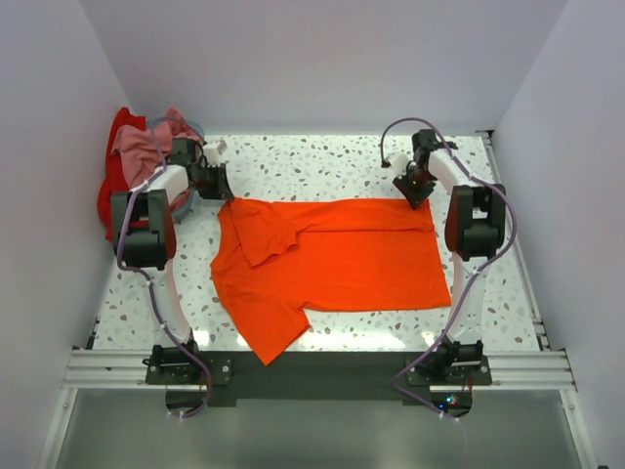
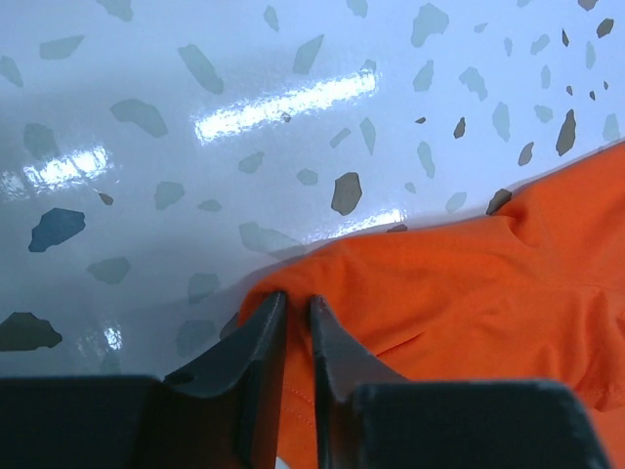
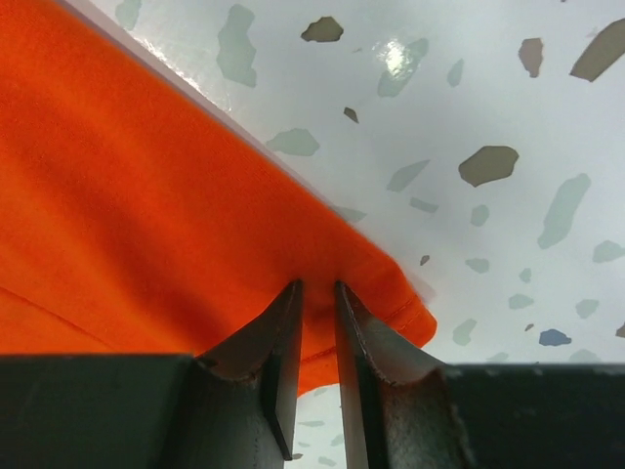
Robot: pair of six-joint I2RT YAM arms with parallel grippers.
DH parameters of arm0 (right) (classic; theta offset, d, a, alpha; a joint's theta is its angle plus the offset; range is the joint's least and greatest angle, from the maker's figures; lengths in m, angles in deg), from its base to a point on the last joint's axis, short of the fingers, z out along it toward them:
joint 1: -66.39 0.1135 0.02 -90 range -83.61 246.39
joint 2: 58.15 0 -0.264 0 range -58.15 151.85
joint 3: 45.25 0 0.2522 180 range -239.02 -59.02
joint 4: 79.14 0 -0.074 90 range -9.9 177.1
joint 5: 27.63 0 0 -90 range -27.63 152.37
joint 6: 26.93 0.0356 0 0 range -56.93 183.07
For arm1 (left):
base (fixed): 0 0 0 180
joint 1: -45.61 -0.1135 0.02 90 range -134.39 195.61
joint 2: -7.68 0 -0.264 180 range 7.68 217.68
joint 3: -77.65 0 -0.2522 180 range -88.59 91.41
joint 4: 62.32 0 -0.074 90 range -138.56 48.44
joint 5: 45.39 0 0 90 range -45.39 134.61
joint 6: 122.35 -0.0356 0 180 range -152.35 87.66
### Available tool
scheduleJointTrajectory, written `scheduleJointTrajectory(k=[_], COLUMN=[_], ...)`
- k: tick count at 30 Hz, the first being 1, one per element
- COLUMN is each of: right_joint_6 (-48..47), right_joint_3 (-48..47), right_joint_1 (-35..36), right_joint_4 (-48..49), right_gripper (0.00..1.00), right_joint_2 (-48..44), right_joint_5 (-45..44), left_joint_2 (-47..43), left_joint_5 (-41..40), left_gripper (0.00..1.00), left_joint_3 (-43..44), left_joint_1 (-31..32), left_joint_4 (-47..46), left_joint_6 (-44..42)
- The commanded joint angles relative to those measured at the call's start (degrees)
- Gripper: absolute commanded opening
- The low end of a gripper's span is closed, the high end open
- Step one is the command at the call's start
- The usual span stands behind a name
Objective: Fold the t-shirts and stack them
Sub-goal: Fold the tshirt
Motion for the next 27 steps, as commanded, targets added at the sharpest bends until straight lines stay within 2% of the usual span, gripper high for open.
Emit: scheduleJointTrajectory(k=[1, 5, 6, 11, 15, 20, 21, 22, 23, 27], right_joint_6=[-1.68, -1.94, -2.03, -2.47, -2.56, -1.59, -1.33, -1.06, -0.89, 1.04], right_joint_3=[0.19, 0.19, 0.19, 0.81, 1.6, 0.2, -0.07, -0.5, -1.12, -2.62], right_joint_1=[-0.02, -0.19, -0.19, -0.19, -0.1, -0.1, -0.1, -0.1, -0.1, -0.1], right_joint_4=[0.05, 0.58, 0.58, 0.31, 1.01, 0.49, 0.58, -0.29, -0.22, -1.01], right_gripper=[0.24, 0.23, 0.23, 0.23, 0.23, 0.25, 0.26, 0.28, 0.31, 0.37], right_joint_2=[0.83, 1.62, 1.71, 2.59, 2.59, 2.33, 1.8, 1.45, 0.92, -3.81], right_joint_5=[-2.95, -5.94, -7.16, -9.2, -9.73, -8.15, -7.53, -6.05, -4.82, -1.3], left_joint_2=[-0.67, -2.68, -3.47, -8.13, -8.05, -7.26, -7.34, -7.69, -8.74, -14.44], left_joint_5=[2.18, -0.18, -3.15, -9.41, -12.49, -10.13, -8.56, -7.67, -6.7, -4.41], left_gripper=[0.19, 0.01, 0.0, 0.0, 0.0, 0.0, 0.1, 0.14, 0.23, 0.35], left_joint_3=[-0.78, -1.57, -2.01, -7.8, -9.13, -8.95, -8.78, -8.52, -8.51, -9.56], left_joint_1=[0.1, -0.08, -0.16, -0.34, -0.25, -0.08, -0.08, -0.08, -0.08, 0.01], left_joint_4=[-2.87, -3.66, -4.1, -9.98, -12.1, -12.63, -12.63, -12.71, -12.8, -12.89], left_joint_6=[1.45, 1.45, 1.45, 1.36, 1.45, 0.14, -0.13, -0.83, -1.18, -4.25])
